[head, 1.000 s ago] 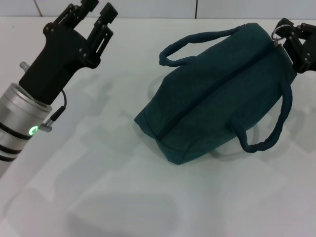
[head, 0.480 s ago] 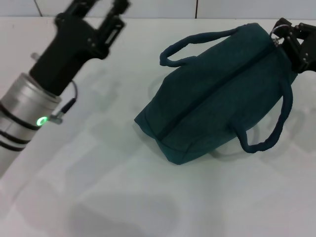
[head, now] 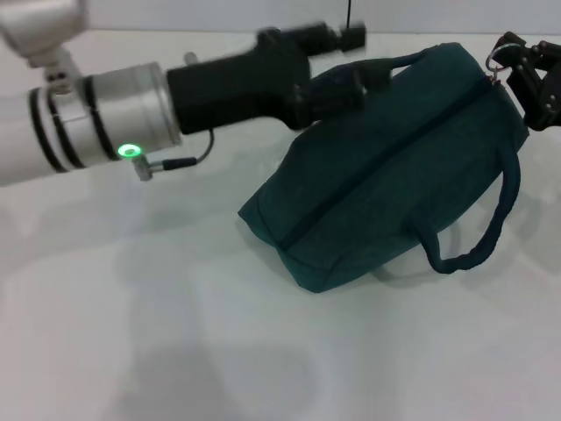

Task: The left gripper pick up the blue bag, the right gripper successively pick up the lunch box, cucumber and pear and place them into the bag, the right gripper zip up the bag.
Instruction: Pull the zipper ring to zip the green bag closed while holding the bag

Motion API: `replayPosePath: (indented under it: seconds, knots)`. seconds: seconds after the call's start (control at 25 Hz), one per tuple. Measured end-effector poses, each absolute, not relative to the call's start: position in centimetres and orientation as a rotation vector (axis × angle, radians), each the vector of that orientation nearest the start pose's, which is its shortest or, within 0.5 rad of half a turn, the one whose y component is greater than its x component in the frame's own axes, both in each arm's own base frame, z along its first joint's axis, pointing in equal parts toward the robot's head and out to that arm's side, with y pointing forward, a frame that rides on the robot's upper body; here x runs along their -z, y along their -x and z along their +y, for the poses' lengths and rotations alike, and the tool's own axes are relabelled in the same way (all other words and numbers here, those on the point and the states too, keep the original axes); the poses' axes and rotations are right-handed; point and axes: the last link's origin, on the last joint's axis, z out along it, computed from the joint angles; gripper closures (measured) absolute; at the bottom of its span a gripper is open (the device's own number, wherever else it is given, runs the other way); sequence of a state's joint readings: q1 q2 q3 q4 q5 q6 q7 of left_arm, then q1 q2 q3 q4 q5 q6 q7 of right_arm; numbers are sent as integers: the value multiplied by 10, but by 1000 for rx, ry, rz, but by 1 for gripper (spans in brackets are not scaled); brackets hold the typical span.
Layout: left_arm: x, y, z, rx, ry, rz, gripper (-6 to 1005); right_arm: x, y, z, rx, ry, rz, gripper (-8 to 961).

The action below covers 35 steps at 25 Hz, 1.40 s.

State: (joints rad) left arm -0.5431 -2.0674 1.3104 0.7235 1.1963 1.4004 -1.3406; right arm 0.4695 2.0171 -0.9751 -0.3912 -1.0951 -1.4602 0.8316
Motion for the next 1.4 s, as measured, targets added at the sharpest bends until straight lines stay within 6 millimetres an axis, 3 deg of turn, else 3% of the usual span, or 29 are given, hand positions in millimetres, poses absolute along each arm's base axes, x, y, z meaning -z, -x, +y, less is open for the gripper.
replayPosePath:
  seconds: [0.24, 0.8, 1.28, 1.4]
  knots:
    - [30, 141, 354, 1014, 2786, -386, 431, -30, -258, 347, -1108, 2150, 264, 938]
    - [38, 145, 373, 876, 2715, -517, 435, -28, -257, 347, -1110, 2150, 270, 938]
    - [46, 145, 369, 810, 2764, -482, 439, -27, -255, 347, -1112, 2158, 266, 938]
    - [46, 145, 368, 807, 2768, -476, 554, -26, -254, 348, -1114, 2161, 263, 938]
